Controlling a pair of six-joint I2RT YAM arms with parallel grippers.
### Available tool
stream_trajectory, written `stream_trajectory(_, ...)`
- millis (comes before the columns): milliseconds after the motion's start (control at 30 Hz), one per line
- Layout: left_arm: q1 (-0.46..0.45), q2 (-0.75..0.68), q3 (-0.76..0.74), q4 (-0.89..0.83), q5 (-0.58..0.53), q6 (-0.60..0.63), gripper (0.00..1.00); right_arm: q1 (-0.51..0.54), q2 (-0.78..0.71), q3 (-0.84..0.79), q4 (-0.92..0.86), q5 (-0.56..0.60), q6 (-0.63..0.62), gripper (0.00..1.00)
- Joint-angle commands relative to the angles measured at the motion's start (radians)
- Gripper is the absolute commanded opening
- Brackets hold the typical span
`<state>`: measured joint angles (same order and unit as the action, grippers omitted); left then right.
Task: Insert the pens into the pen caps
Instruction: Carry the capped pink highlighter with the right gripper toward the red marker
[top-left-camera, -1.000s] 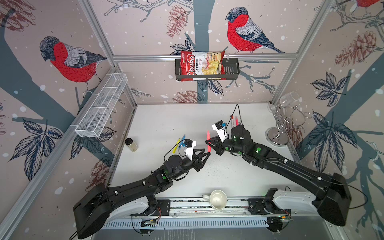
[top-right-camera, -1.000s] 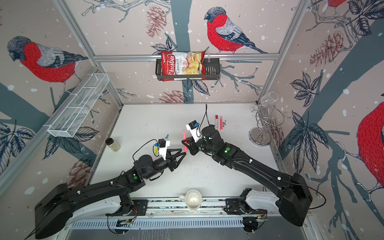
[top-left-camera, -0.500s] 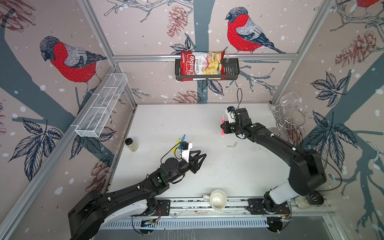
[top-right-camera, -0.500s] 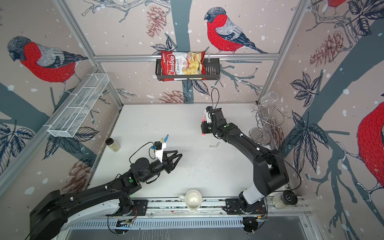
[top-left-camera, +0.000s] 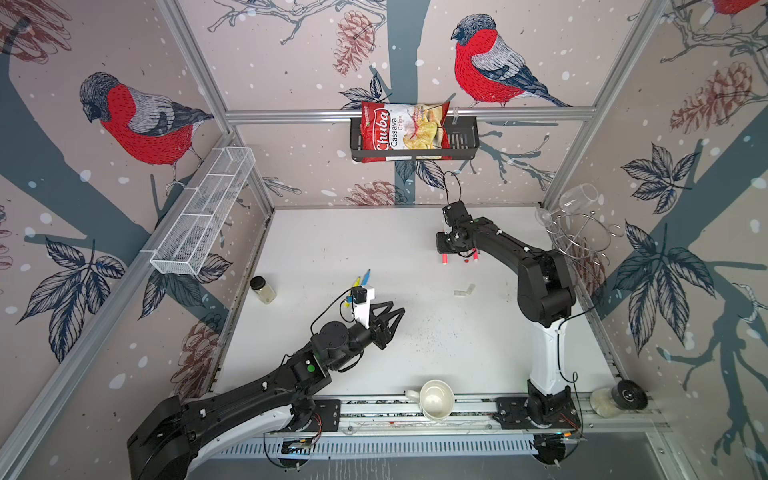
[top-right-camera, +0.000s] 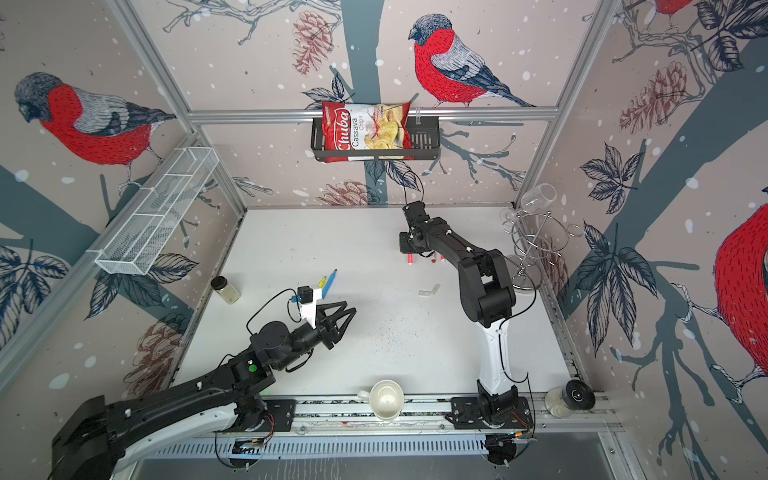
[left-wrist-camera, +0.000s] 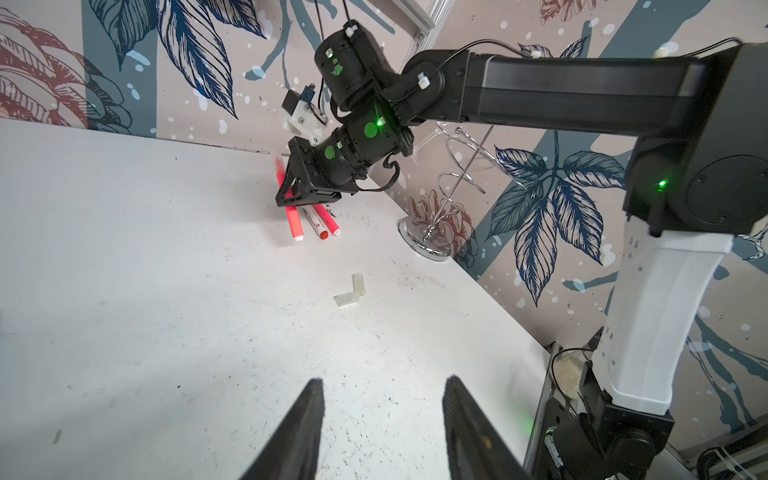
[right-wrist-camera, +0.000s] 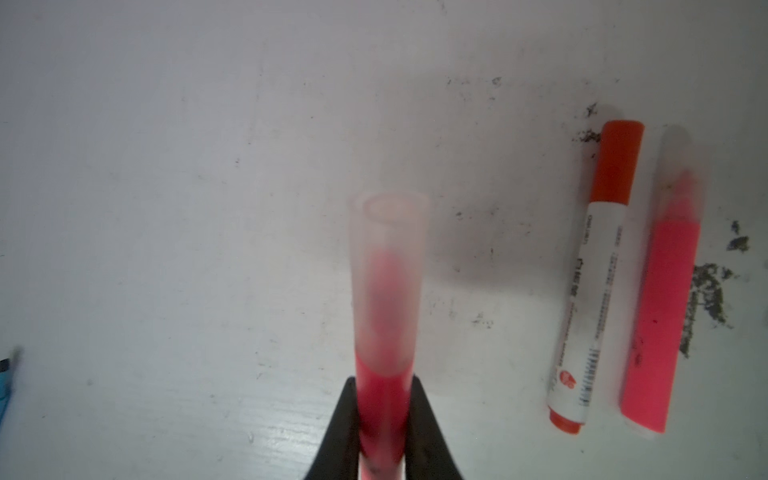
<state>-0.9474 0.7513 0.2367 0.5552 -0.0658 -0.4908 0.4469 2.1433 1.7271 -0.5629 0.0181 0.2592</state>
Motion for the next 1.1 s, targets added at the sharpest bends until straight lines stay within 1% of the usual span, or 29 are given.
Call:
stream_trajectory(0,-0.003,-0.028,-0.012,-0.018,-0.022,-0.002,0.48,-0.001,0.049,0.064,-0.088,0.088,-0.018,0.05)
stream_trajectory(200,-0.004,-0.048,-0.017,-0.031,-0.02,-0.006,0.48,-0.012,0.137,0.177,-0.154,0.141,-0.034,0.05)
stream_trajectory(300,-0.004,-0.053,-0.014,-0.034,-0.017,-0.007,0.48,-0.02,0.152,0.193,-0.149,0.17,-0.034,0.07)
stream_trajectory(433,-0.004,-0.067,-0.011,-0.047,-0.02,-0.005,0.48,-0.039,0.175,0.219,-0.159,0.177,-0.031,0.07)
stream_trajectory(667,-0.003,-0.086,-0.018,-0.051,-0.03,-0.007,0.48,-0.063,0.187,0.223,-0.156,0.179,-0.028,0.09)
stream_trajectory(900,-0.004,-0.068,-0.007,-0.034,-0.023,-0.007,0.48,-0.069,0.19,0.23,-0.153,0.22,-0.025,0.09)
stream_trajectory(1067,-0.004,-0.057,0.006,-0.033,-0.021,-0.003,0.48,-0.073,0.19,0.236,-0.156,0.235,-0.021,0.14)
